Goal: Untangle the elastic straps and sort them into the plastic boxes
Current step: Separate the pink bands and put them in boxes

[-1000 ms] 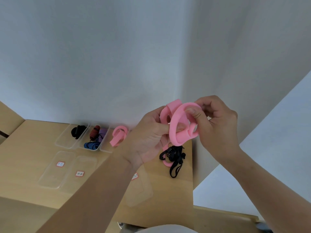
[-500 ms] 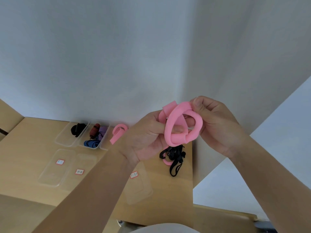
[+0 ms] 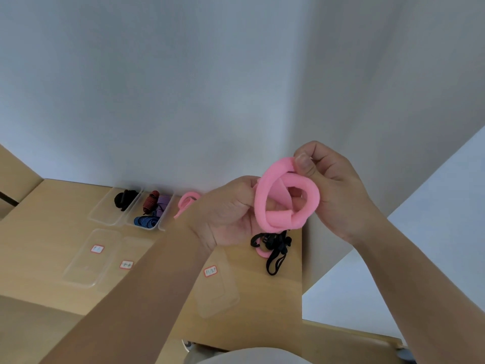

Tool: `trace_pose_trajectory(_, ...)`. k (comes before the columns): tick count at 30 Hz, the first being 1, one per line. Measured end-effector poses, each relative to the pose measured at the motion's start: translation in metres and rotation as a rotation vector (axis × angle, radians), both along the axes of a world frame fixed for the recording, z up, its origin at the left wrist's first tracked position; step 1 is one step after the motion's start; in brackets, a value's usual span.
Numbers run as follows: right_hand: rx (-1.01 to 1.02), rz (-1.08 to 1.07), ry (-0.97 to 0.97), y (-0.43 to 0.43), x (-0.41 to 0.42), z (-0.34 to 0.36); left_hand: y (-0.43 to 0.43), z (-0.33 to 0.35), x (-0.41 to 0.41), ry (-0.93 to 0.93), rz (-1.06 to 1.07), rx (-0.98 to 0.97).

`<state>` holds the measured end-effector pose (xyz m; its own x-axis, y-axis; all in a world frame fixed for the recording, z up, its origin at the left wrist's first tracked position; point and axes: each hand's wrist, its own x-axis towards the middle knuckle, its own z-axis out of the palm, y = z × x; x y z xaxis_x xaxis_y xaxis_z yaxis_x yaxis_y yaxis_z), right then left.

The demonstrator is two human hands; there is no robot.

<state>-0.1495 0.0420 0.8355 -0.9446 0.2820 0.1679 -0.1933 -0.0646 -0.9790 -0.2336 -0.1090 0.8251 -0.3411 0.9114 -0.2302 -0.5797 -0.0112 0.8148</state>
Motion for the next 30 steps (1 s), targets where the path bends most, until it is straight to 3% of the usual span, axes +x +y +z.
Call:
trace_pose_trajectory(9, -0.05, -0.237, 0.098, 0.0, 0.002, -0.004, 0.003, -0.004, 0.016, 0.072, 0.334, 0.131)
trace_pose_trajectory(15, 0.02, -0.276, 0.14, -0.002, 0.002, 0.002, 0.005, -0.002, 0.022, 0.271, 0.348, 0.107)
trace_pose_trajectory(21, -0.044, -0.177, 0.125, -0.005, 0.007, 0.004, 0.001, 0.001, 0.02, 0.517, 0.202, -0.022)
trace_pose_trajectory(30, -0.042, 0.061, -0.103, 0.012, 0.012, -0.005, -0.005, -0.006, 0.024, 0.454, 0.211, 0.0)
